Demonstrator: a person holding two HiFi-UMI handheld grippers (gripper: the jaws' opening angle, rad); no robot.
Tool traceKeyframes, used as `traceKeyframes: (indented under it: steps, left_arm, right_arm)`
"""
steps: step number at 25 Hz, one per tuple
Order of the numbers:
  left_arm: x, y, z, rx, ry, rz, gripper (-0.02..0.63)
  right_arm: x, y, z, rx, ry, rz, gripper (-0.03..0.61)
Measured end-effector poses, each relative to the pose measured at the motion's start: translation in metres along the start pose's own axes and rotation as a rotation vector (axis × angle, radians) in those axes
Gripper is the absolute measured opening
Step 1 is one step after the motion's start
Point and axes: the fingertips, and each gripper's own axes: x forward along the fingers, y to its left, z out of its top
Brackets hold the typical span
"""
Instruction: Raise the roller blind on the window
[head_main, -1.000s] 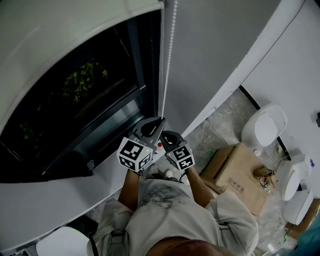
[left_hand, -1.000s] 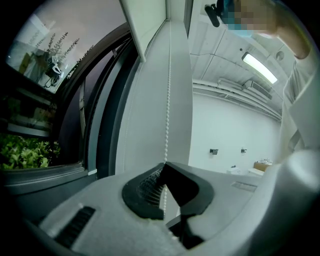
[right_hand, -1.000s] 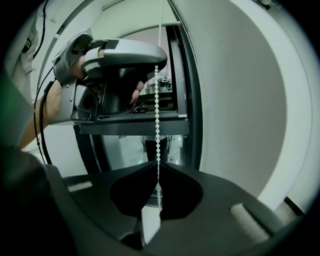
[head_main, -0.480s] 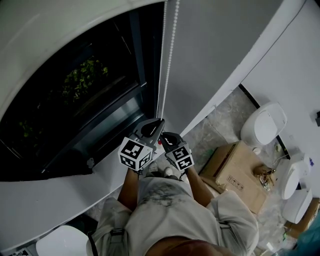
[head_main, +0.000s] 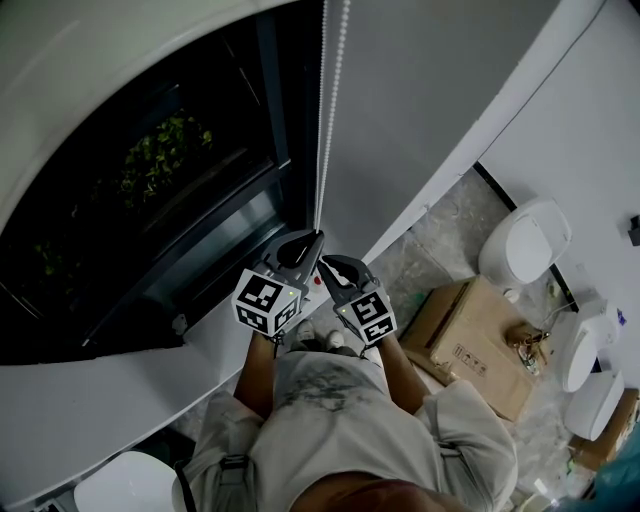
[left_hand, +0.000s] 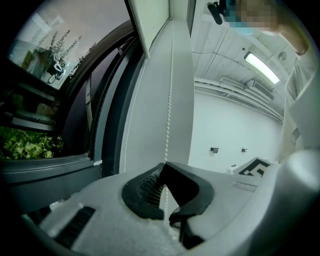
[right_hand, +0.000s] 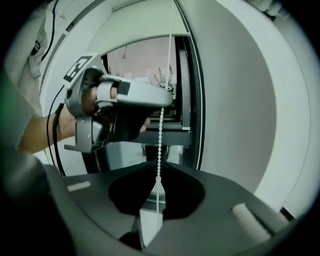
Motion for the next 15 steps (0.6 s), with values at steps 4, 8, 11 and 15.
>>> traceKeyframes:
  steps: [4, 8, 11, 15]
  left_arm:
    - [-0.001, 0.001, 0.000, 0.003, 0.001, 0.002, 0.011]
    - [-0.002, 0.000, 0.000, 0.004, 0.001, 0.002, 0.011]
    - [-0.003, 0.000, 0.000, 0.004, 0.000, 0.001, 0.011]
    - [-0.002, -0.001, 0.001, 0.005, -0.003, -0.002, 0.011]
  right_arm:
    - [-0.017, -0.006, 0.041, -0.027, -0.086, -0.022, 0.043]
    - [-0.035, -0.012, 0.080, -0.060, -0.164, -0.053, 0.043]
    - [-0.045, -0.014, 0.106, -0.095, -0.216, -0.066, 0.043]
    - [-0.053, -0.013, 0.145, -0.132, -0.308, -0.060, 0.044]
